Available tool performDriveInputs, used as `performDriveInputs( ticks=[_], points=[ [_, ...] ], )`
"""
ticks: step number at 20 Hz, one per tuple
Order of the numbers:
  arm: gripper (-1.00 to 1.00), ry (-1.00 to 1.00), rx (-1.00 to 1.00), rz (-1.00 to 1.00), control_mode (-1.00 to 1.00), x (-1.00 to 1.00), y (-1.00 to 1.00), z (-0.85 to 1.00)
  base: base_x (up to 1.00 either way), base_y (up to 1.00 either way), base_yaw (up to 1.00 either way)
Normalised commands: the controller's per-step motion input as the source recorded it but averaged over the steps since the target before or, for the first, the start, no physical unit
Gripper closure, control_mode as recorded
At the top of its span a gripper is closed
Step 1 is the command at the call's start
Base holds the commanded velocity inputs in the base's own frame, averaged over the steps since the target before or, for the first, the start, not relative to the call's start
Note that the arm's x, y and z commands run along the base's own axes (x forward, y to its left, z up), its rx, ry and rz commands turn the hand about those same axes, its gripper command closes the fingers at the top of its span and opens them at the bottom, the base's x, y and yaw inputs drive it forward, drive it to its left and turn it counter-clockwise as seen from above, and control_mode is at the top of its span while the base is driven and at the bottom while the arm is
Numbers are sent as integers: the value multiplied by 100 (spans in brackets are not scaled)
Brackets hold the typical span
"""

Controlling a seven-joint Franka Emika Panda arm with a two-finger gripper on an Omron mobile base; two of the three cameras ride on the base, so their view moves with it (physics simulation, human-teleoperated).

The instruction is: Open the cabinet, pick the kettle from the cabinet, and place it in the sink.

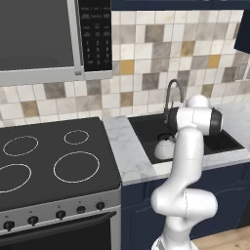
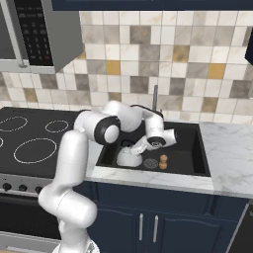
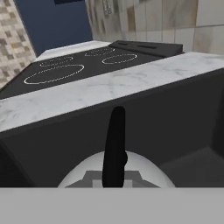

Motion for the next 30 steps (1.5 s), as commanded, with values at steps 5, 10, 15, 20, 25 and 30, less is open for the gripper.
performDriveInputs(
  ticks=[5, 10, 15, 20, 25, 30],
  points=[
    [100, -4, 4, 0, -100, 7, 0, -15, 0, 0, 0],
    [100, -7, 2, 0, -100, 10, 2, -12, 0, 0, 0],
    [100, -7, 0, 0, -100, 12, 2, -11, 0, 0, 0],
    [100, -6, 0, 0, -100, 13, 0, -10, 0, 0, 0],
    [100, -3, 0, 0, -100, 15, 0, -11, 0, 0, 0],
    [100, 0, 0, 0, -100, 14, 0, -16, 0, 0, 0]
  ],
)
